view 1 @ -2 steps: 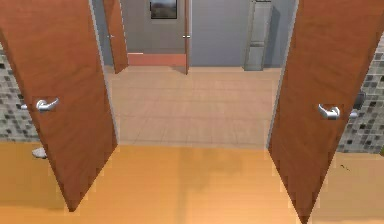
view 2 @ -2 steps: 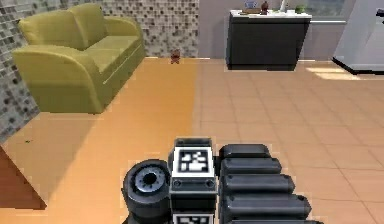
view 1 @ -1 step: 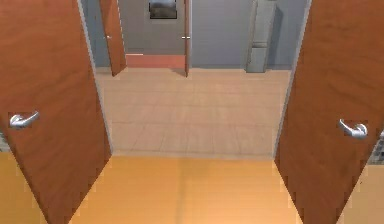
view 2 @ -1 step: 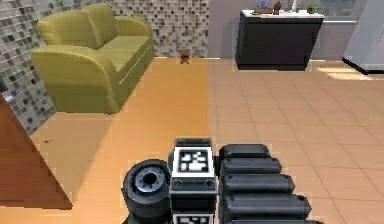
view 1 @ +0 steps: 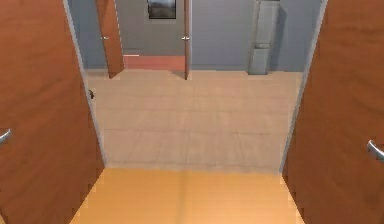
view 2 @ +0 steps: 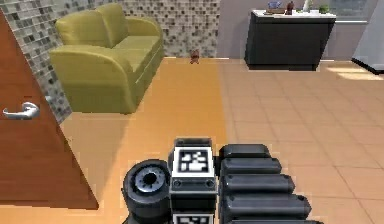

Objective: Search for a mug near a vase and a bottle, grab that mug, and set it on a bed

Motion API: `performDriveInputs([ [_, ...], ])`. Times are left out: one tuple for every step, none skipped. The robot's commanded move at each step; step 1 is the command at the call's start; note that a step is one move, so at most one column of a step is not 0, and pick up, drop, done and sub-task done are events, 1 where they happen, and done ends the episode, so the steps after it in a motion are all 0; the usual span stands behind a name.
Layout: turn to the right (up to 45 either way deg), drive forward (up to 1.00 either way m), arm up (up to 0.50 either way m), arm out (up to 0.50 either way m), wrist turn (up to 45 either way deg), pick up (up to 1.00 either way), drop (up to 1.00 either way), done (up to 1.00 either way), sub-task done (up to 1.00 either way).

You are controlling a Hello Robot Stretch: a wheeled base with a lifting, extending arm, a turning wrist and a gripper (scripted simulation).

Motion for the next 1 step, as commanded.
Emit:
performDriveInputs([
  [12.0, 0.00, 0.00, 0.00, 0.0, 0.00, 0.00, 0.00, 0.00],
])
